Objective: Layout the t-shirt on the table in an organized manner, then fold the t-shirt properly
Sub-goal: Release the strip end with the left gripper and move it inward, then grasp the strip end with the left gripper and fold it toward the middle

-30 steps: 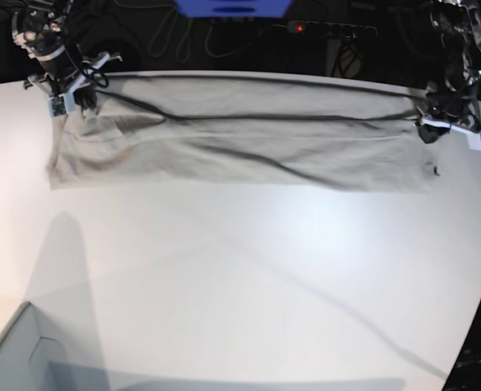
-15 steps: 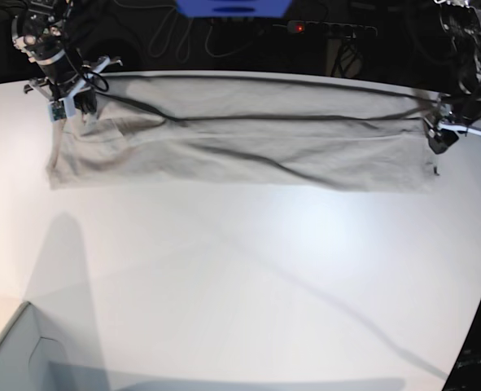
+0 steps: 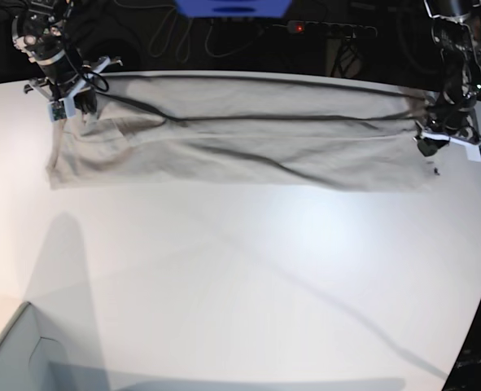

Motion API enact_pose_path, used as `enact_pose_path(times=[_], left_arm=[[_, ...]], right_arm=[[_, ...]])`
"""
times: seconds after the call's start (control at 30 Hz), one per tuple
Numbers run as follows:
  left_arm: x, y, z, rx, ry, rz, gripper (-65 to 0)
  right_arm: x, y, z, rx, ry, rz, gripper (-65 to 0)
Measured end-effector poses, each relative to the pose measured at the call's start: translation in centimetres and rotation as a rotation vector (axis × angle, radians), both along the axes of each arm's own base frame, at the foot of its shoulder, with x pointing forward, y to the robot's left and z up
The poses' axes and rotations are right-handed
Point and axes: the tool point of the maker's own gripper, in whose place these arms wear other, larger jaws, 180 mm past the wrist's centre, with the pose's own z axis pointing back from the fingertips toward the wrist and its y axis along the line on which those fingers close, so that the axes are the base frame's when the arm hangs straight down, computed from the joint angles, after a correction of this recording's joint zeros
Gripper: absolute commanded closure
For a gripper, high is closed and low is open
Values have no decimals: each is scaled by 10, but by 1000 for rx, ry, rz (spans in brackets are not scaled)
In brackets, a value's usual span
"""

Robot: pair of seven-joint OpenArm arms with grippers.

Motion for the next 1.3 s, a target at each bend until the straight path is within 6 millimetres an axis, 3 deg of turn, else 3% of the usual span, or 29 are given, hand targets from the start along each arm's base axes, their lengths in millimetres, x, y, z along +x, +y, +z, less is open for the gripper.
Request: enact_pose_path(times=[0.03, 0.27, 0.43, 0.5, 0.6, 0.73, 0.87, 1.07, 1.3], left_arm=[[-1, -1, -1, -4, 5, -2, -2], [-4, 3, 7, 4, 20, -3, 0], [18, 15, 67, 100, -122, -11, 0], [27, 6, 91, 126, -189, -30, 0], [30, -25, 118, 120, -280, -64, 0], [21, -62, 126, 95, -295, -96, 0], [26, -117, 136, 39, -337, -228, 0], [17, -214, 120, -22, -289, -482, 0], [9, -300, 104, -23, -264, -708, 0]], right_arm=[[0, 0, 0, 0, 0, 0, 0], [11, 0, 4, -1, -25, 1, 0], [18, 2, 6, 3, -37, 6, 0], [23, 7, 5, 11, -41, 18, 0], [26, 10, 5, 23, -48, 17, 0], [17, 10, -3, 26, -18, 15, 0], [16, 9, -3, 25, -19, 14, 0], [16, 9, -3, 25, -17, 14, 0], [16, 9, -3, 25, -18, 14, 0]])
